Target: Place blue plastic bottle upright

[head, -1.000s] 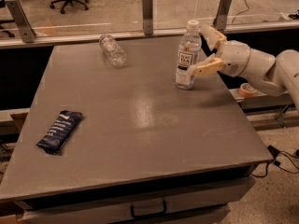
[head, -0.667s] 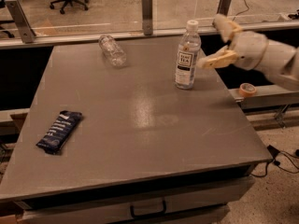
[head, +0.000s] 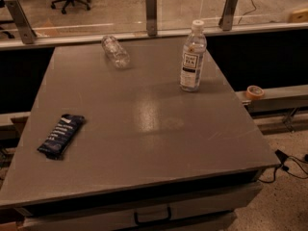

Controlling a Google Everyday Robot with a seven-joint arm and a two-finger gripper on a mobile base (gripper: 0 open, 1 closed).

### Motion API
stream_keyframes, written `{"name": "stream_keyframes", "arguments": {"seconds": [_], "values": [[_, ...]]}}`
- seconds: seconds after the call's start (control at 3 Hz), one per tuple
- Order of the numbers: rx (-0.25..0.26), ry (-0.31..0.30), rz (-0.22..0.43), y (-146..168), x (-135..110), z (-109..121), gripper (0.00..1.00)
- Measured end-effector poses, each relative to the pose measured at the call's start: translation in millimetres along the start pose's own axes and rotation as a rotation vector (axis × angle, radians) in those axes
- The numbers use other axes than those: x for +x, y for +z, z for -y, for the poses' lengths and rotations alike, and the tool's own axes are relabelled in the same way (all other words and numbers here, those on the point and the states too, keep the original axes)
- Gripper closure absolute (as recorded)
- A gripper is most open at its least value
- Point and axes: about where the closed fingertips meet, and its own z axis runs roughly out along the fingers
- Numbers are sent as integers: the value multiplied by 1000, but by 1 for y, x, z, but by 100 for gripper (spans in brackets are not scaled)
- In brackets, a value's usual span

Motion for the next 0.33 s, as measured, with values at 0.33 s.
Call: {"name": "stream_keyframes", "arguments": {"seconds": [0.33], "values": [[17,-16,0,-2,-7,7,0]]}}
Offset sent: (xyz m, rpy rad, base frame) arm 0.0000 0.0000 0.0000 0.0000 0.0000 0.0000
